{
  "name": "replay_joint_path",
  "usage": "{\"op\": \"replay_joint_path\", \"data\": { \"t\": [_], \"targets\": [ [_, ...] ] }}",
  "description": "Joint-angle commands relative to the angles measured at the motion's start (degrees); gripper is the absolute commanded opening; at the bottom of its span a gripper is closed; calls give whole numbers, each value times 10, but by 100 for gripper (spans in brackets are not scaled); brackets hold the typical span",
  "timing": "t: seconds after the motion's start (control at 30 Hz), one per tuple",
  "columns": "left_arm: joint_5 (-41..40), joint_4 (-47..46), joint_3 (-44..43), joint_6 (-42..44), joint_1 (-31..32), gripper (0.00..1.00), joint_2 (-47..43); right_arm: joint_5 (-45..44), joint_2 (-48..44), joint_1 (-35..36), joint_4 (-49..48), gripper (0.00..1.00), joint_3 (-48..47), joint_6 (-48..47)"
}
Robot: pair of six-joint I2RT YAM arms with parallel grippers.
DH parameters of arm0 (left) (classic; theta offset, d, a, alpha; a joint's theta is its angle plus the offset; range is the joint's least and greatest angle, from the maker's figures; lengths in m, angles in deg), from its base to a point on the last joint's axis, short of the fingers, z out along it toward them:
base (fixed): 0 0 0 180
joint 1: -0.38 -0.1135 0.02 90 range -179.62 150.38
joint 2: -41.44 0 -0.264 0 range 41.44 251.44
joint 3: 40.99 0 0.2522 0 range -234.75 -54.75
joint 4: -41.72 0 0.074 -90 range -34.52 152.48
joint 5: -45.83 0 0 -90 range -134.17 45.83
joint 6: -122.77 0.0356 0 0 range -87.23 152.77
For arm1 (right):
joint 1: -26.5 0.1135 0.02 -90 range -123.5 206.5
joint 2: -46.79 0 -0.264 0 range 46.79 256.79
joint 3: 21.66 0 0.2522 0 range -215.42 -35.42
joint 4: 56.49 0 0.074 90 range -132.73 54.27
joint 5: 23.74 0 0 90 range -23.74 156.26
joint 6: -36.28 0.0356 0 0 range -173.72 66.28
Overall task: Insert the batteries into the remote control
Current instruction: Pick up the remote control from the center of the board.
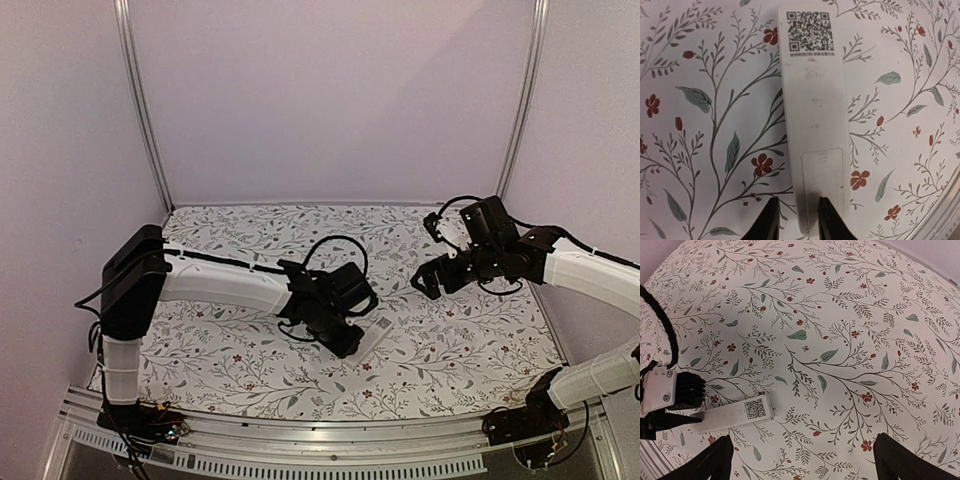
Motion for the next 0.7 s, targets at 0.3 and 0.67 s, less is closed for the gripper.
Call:
{"op": "replay_joint_path", "data": {
  "t": [0.3, 0.67],
  "targets": [
    [5, 3, -19, -11, 9, 58, -19, 43, -10, -22, -16, 99, 19, 49],
    [10, 18, -76, -7, 10, 59, 55, 138, -13, -59, -59, 99, 37, 121]
  ]
}}
